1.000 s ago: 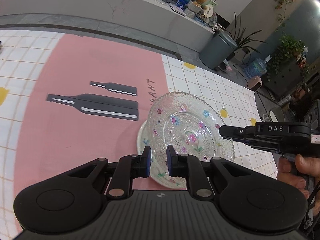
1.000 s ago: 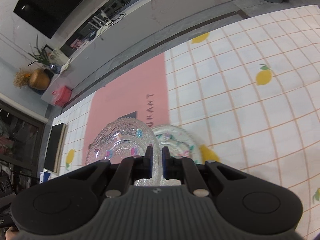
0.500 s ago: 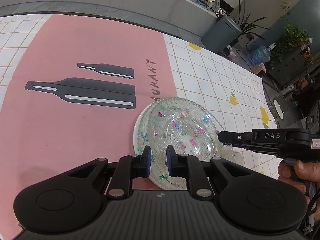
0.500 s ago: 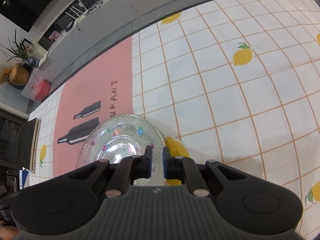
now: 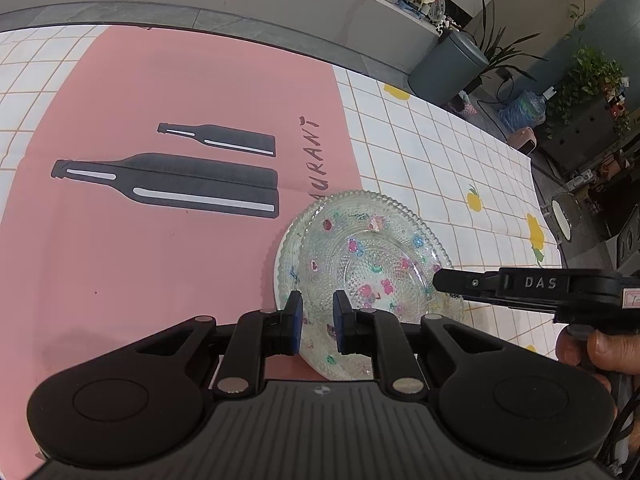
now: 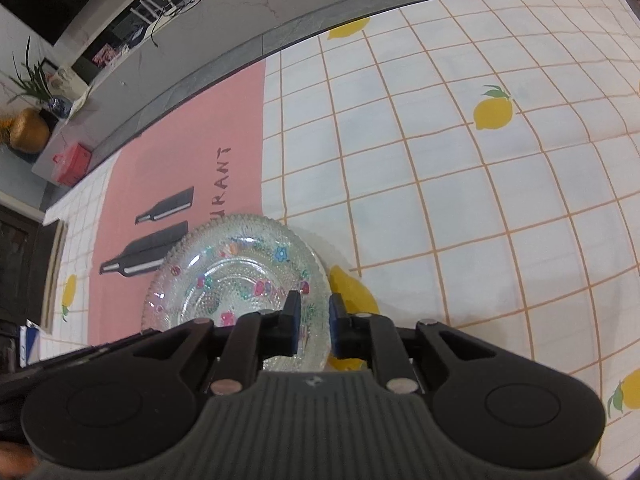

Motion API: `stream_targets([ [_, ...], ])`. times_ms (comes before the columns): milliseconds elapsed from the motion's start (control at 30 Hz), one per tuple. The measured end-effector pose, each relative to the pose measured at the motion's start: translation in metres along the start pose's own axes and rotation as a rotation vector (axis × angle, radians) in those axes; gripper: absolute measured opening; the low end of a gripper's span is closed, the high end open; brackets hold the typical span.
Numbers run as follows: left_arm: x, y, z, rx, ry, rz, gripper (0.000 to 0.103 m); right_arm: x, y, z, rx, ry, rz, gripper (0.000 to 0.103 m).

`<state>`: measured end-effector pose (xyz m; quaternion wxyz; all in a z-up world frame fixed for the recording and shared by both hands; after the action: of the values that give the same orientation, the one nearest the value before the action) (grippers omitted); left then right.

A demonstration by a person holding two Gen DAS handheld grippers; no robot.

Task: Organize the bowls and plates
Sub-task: 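Lower the smaller glass plate onto the stack and open both grippers, then withdraw both grippers and move them to the nested steel bowls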

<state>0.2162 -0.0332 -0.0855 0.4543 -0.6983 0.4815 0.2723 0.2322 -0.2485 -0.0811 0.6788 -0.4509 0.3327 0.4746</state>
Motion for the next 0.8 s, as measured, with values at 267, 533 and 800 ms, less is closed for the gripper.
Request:
stream_targets([
  [267, -0.001, -0.001, 0.004, -0.053, 0.014, 0.01, 0.018, 0.003, 0.0, 0.007, -0.053, 0.036, -0.017, 0.017],
  [533, -0.006, -0.002, 0.003, -0.065, -0.005, 0.031, 0.03, 0.009, 0.004, 0.02, -0.156, 0.097, -0.029, 0.034],
  [800, -0.016, -0.006, 0.011, -0.033, -0.095, -0.024, 0.049, 0.009, 0.008, 0.023, -0.206, 0.147, -0.05, 0.039],
])
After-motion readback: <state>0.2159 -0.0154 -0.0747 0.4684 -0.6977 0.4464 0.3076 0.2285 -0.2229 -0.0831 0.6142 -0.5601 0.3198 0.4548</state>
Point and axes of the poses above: each gripper's, at about its wrist camera, not at the fingertips, and x roughly the way its jaws point, z to its left, y to its underside, the point moved 6 cm from there along x, roughly the way its jaws point, and after that the axes turned 2 degrees about z, right-handed, at the moved point
